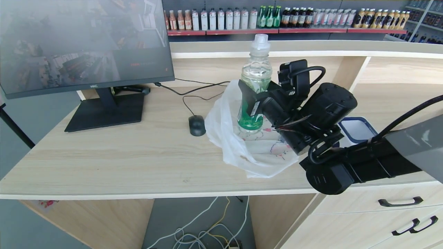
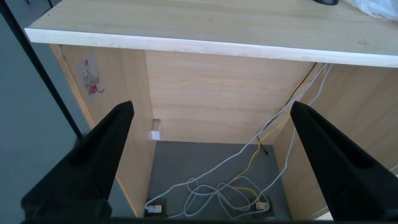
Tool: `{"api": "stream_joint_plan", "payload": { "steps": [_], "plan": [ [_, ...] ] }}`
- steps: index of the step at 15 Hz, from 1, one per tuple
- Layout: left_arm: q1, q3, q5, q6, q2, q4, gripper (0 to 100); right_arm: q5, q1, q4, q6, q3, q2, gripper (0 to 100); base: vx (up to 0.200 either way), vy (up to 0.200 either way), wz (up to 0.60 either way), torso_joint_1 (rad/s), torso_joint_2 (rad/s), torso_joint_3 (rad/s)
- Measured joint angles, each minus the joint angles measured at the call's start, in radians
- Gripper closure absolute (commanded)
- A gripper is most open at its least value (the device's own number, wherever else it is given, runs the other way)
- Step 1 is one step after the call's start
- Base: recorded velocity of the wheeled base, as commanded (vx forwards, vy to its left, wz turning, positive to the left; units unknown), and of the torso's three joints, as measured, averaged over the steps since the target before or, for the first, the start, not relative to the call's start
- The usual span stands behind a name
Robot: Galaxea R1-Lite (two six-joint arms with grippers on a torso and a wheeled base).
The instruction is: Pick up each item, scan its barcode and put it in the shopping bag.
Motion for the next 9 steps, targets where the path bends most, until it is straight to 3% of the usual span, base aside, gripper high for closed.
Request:
{"api": "stream_joint_plan", "payload": {
  "steps": [4, 9],
  "plan": [
    [0.000, 0.000, 0.000, 0.000, 0.000, 0.000, 0, 0.001, -0.003, 0.124, 0.000, -0.170, 0.047, 100, 0.000, 0.000, 0.00, 0.000, 0.00, 0.000],
    [0.000, 0.000, 0.000, 0.000, 0.000, 0.000, 0, 0.005, -0.012, 0.130, 0.001, -0.207, 0.109, 100, 0.000, 0.000, 0.00, 0.000, 0.00, 0.000]
  ]
}}
